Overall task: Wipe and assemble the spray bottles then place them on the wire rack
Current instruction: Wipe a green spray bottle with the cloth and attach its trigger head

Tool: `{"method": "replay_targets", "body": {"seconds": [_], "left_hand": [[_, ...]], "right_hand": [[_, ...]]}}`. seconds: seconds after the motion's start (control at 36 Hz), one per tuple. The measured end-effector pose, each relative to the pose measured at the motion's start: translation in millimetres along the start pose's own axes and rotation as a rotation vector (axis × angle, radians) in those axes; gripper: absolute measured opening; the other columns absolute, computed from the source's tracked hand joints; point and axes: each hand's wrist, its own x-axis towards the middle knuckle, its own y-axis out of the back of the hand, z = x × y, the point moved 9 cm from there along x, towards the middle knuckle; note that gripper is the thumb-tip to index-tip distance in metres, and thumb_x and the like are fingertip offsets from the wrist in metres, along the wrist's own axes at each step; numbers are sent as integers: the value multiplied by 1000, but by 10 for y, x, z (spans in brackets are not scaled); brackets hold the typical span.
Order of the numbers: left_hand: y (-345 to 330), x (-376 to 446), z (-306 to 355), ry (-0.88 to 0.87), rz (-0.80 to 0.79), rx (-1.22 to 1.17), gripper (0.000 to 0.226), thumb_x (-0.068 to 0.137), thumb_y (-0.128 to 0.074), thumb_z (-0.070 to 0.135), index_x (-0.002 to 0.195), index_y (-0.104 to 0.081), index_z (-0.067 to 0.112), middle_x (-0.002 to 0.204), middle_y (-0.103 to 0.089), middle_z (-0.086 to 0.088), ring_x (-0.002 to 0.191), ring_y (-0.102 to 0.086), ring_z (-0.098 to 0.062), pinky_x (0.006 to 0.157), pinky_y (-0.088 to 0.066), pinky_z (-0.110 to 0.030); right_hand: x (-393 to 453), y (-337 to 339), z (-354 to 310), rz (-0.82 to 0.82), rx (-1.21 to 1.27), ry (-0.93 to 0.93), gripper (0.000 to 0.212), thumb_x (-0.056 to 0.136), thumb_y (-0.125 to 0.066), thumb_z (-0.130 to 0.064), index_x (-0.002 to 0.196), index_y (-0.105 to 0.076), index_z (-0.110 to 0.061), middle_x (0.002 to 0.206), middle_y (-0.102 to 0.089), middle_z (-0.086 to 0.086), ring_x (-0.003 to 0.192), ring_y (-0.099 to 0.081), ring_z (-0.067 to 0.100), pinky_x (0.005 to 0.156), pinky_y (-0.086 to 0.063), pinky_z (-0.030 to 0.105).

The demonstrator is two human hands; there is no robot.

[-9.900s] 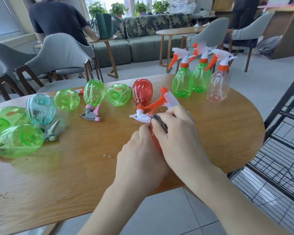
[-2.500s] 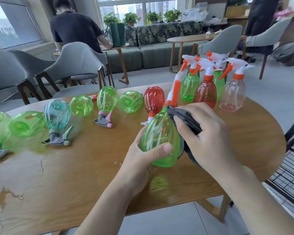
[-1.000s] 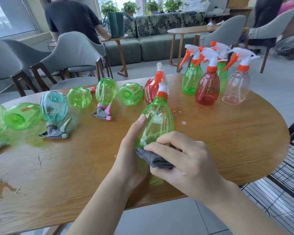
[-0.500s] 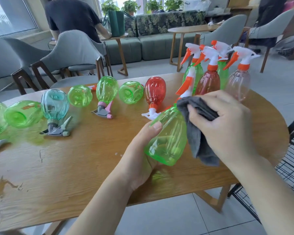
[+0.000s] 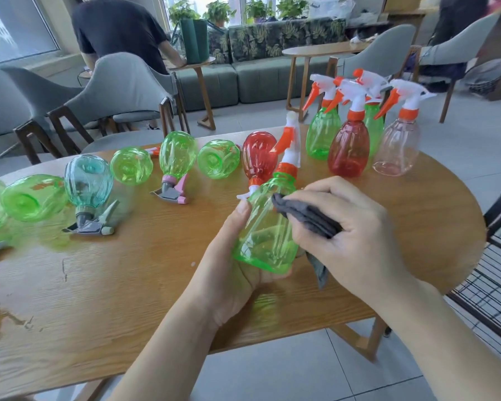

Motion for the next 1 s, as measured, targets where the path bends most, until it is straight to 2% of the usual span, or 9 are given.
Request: {"method": "replay_targets", "body": {"seconds": [0.11, 0.22, 0.36, 0.44, 0.56, 0.72, 0.78, 0.86, 1.0], "left_hand": [[-40, 6, -1, -16, -40, -15, 64, 79, -83, 50, 132, -68, 19, 118, -70, -11, 98, -71, -26, 75, -61, -44], [-48, -1, 7, -23, -43, -52, 68, 81, -82, 51, 137, -64, 17, 121, -67, -13, 100, -68, -28, 76, -59, -43], [76, -11, 2, -7, 65, -83, 94, 84, -74, 64, 150, -47, 2, 139, -57, -29, 126, -59, -40, 93, -57, -50], [100, -6, 5, 0, 89, -72, 79, 92, -65, 59, 143, -53, 0, 128, -62, -24, 120, -61, -38, 92, -56, -49], [99, -12, 22, -15, 133, -12, 62, 95, -62, 49, 139, -60, 6, 130, -64, -21, 119, -60, -38, 97, -50, -55], [70, -25, 0, 28, 123, -96, 52, 100, -55, 49, 121, -70, 4, 116, -67, -20, 112, -65, -35, 92, -54, -45], [12, -48, -22, 63, 94, -166, 55, 100, -51, 54, 108, -71, 3, 99, -70, -15, 94, -71, -30, 79, -61, -36], [-10, -87, -11, 63, 94, -200, 54, 96, -53, 57, 89, -71, 7, 76, -66, -9, 66, -69, -22, 56, -57, -28], [-59, -83, -10, 85, 33, -230, 48, 97, -53, 48, 110, -66, 4, 83, -69, -11, 72, -71, -23, 57, -57, -28]], "right_hand": [[10, 66, 151, 65, 34, -137, 23, 99, -65, -20, 117, -75, -12, 103, -64, 1, 92, -63, 8, 79, -47, 16], [-55, -38, 67, 62, 36, -139, 22, 99, -65, -20, 116, -76, -12, 101, -62, 2, 86, -61, 9, 74, -45, 17], [-180, -183, -152, 33, 40, -30, 20, 91, -73, -8, 111, -77, -7, 100, -60, 5, 83, -52, -4, 77, -38, 10], [-194, -211, -187, 22, 6, 14, 21, 90, -75, -11, 110, -78, -11, 100, -62, 5, 81, -56, 5, 74, -45, 15], [-133, -122, -83, 90, -32, -48, 22, 92, -73, -12, 114, -77, -12, 100, -61, 1, 81, -57, 8, 69, -49, 21], [-209, -214, -279, 55, -28, 46, 20, 88, -73, -11, 107, -79, -12, 97, -65, 2, 80, -62, 10, 69, -53, 24], [-263, -294, -409, -5, -62, 145, 19, 87, -73, -17, 105, -80, -15, 94, -66, 1, 78, -63, 13, 66, -55, 28], [-339, -398, -536, -71, -155, 290, 18, 90, -76, -23, 106, -80, -16, 91, -67, 1, 76, -63, 19, 62, -55, 32], [-314, -327, -519, -13, -207, 340, 17, 93, -76, -24, 107, -80, -15, 90, -67, 2, 74, -61, 21, 62, -55, 32]]}}
